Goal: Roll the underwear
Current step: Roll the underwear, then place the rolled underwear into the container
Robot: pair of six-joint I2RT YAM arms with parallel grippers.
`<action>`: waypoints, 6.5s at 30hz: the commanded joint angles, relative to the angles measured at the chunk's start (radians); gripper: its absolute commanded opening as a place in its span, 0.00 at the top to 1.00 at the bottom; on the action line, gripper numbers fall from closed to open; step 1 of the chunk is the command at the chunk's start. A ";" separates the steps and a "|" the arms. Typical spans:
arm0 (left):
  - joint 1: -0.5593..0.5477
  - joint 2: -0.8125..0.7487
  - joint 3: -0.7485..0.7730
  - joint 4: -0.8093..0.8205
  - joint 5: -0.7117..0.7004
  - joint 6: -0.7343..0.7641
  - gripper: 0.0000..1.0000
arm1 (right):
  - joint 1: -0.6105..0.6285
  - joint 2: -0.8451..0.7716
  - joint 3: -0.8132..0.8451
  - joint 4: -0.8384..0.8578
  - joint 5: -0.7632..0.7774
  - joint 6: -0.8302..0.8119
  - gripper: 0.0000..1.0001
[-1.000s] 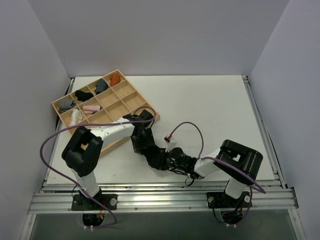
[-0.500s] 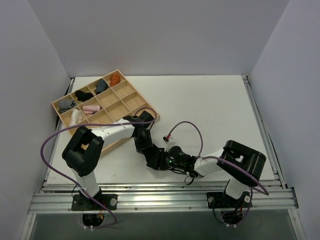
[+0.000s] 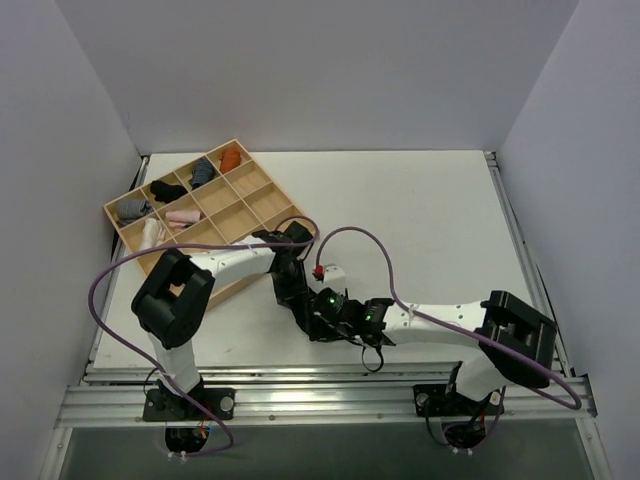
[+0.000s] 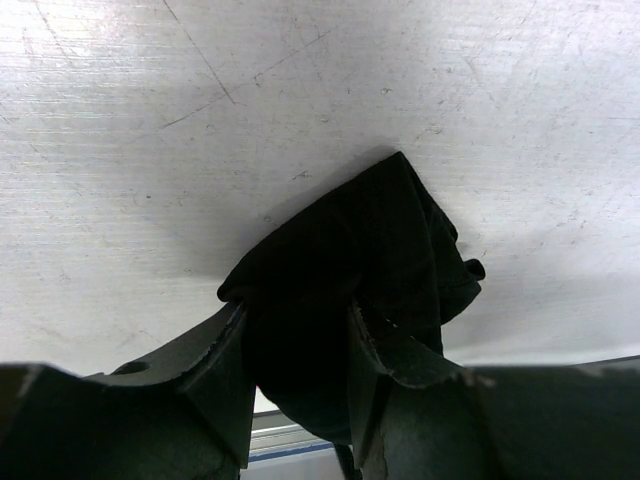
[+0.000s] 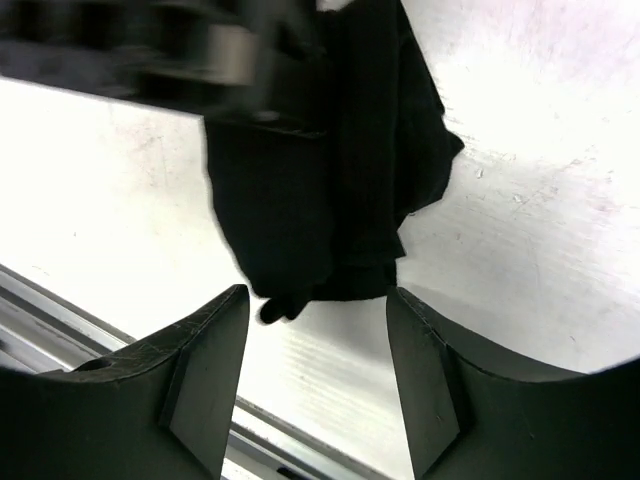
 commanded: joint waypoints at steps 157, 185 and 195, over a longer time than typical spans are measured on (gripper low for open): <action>-0.142 0.031 -0.048 -0.100 -0.156 -0.019 0.75 | -0.179 -0.241 -0.286 0.419 -0.416 0.005 0.33; -0.155 0.038 -0.029 -0.134 -0.165 -0.045 0.75 | -0.053 0.046 -0.209 0.514 -0.210 0.155 0.24; -0.158 0.023 -0.025 -0.146 -0.177 -0.052 0.76 | -0.021 0.069 -0.180 0.376 -0.083 0.178 0.36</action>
